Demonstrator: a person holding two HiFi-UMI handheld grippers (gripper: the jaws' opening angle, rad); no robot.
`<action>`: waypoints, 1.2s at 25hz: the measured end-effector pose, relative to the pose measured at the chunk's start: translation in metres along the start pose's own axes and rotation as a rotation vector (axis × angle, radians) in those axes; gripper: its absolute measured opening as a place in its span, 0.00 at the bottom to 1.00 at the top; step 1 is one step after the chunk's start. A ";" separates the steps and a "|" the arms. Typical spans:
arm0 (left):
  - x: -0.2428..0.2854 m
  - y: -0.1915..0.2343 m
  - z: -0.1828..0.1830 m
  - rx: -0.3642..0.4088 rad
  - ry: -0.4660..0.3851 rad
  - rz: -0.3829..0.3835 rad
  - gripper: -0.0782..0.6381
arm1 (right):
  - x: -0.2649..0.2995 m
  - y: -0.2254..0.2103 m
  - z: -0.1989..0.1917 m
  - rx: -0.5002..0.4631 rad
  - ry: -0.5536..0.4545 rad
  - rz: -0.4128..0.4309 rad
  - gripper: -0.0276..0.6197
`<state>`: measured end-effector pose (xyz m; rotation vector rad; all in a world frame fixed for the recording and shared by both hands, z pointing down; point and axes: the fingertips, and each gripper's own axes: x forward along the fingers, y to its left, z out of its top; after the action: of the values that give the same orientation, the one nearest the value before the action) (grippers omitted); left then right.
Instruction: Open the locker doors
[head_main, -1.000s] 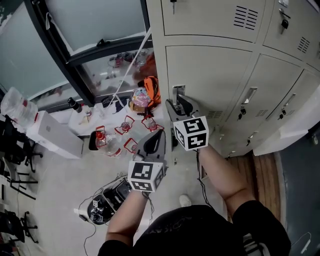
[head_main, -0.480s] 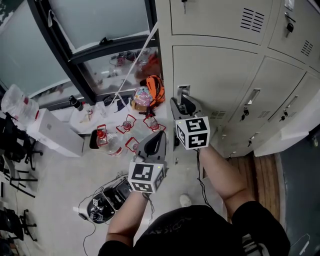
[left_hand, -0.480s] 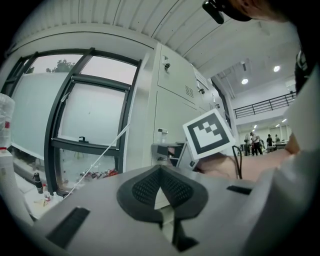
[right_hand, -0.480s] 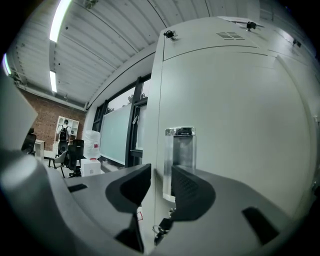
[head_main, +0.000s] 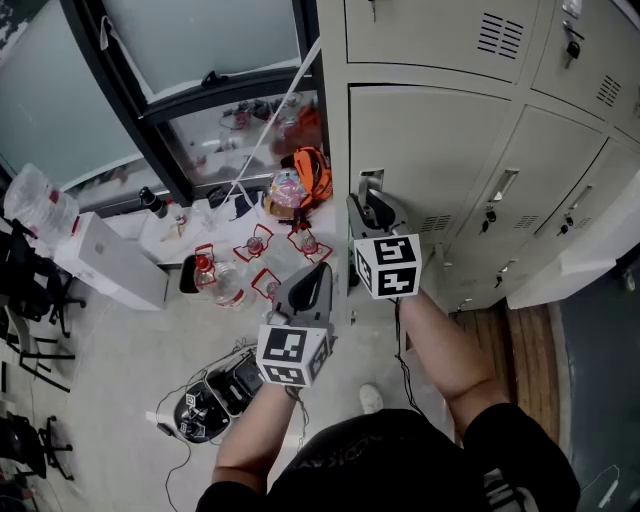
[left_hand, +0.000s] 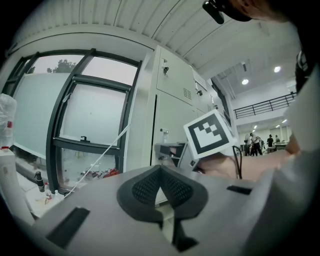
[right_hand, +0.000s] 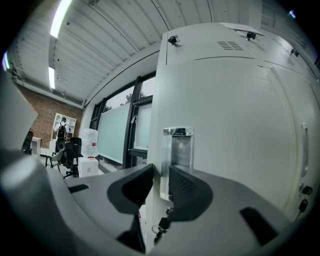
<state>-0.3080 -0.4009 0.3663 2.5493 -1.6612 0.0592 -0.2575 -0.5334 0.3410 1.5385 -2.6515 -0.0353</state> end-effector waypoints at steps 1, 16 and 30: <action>-0.003 -0.001 0.000 0.000 -0.001 -0.001 0.11 | -0.003 0.001 0.000 0.001 0.003 0.003 0.19; -0.038 -0.032 0.000 0.004 -0.001 -0.032 0.11 | -0.059 0.012 -0.003 0.019 0.005 0.055 0.20; -0.061 -0.078 -0.003 0.004 -0.008 -0.110 0.11 | -0.125 0.010 -0.008 0.022 -0.021 0.212 0.21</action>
<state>-0.2610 -0.3133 0.3593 2.6414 -1.5221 0.0436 -0.2035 -0.4201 0.3429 1.2606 -2.8243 -0.0101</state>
